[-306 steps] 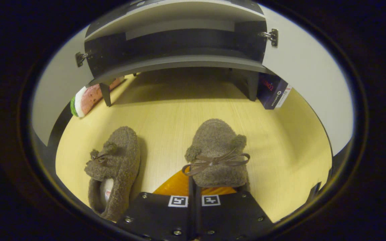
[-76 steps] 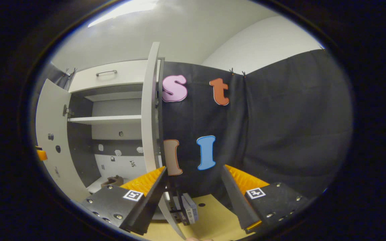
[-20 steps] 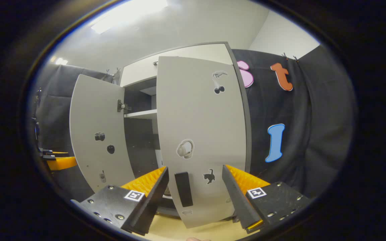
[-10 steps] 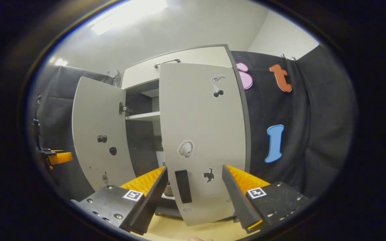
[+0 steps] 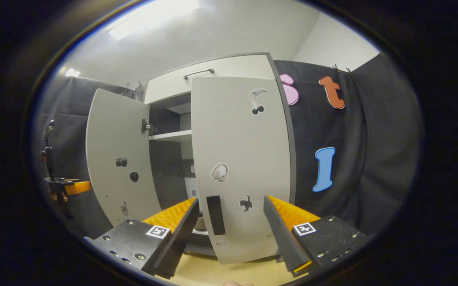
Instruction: Grab one shoe with the right hand and put it into the shoe cabinet, grab the other shoe with the left hand and put it into the shoe cabinet; then close the right door with the right hand and the left door with the left hand.
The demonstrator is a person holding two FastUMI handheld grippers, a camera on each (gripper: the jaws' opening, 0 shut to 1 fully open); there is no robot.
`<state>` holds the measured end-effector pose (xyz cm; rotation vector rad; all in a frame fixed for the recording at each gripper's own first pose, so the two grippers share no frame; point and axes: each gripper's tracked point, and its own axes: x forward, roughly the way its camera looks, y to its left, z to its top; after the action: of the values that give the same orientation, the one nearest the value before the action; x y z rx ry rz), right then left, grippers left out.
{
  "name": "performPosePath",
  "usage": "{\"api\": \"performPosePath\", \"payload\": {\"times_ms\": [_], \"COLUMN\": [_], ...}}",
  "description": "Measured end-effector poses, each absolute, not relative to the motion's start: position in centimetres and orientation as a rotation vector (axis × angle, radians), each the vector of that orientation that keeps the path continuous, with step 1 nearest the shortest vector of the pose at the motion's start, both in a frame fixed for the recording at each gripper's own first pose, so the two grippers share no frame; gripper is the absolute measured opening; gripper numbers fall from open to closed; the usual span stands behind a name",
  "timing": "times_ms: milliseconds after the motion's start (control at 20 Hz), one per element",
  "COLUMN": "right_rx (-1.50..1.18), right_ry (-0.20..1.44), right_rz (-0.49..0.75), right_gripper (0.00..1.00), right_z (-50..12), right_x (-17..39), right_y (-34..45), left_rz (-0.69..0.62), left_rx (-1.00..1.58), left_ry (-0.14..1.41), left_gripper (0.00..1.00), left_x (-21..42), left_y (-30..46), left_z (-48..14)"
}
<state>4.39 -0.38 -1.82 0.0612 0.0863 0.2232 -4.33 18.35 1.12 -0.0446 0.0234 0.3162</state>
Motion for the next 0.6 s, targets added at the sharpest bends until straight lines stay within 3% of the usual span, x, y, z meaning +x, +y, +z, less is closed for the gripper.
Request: {"api": "performPosePath", "payload": {"times_ms": [400,550,600], "right_rx": [0.061,0.065,0.067], "right_ry": [0.089,0.087,0.088], "right_rz": [0.178,0.169,0.169], "right_gripper": [0.97,0.97,0.97], "right_z": [-2.1,-2.1,-2.1], "right_x": [4.3,4.3,4.4], "right_y": [-1.8,-2.0,-2.0], "left_rz": [0.298,0.293,0.292], "left_rx": [-0.057,-0.043,-0.043], "left_ry": [0.055,0.066,0.067], "left_gripper": [0.96,1.00,0.93], "left_x": [-1.9,-1.9,-1.9], "left_y": [19.0,19.0,18.9], "left_z": [-0.4,-0.8,-0.8]}}
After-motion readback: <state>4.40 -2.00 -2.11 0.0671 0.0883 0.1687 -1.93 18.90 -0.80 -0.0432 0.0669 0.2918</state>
